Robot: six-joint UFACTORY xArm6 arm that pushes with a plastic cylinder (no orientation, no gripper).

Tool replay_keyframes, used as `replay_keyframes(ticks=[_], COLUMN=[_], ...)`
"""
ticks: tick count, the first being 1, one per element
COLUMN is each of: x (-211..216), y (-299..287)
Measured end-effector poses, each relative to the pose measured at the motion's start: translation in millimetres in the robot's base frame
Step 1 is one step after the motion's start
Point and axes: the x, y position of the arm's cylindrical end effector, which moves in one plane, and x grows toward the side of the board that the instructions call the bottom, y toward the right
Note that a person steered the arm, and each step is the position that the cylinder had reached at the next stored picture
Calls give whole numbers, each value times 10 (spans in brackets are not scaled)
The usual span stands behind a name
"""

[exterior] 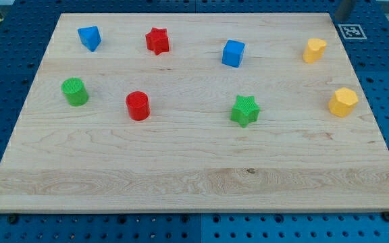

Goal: Push the red star a bit right and down then up

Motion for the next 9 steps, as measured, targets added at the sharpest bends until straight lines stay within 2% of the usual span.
replay_keyframes(ticks=[5, 6, 9], x=[5, 33, 615], y=[-3566, -3994, -3991])
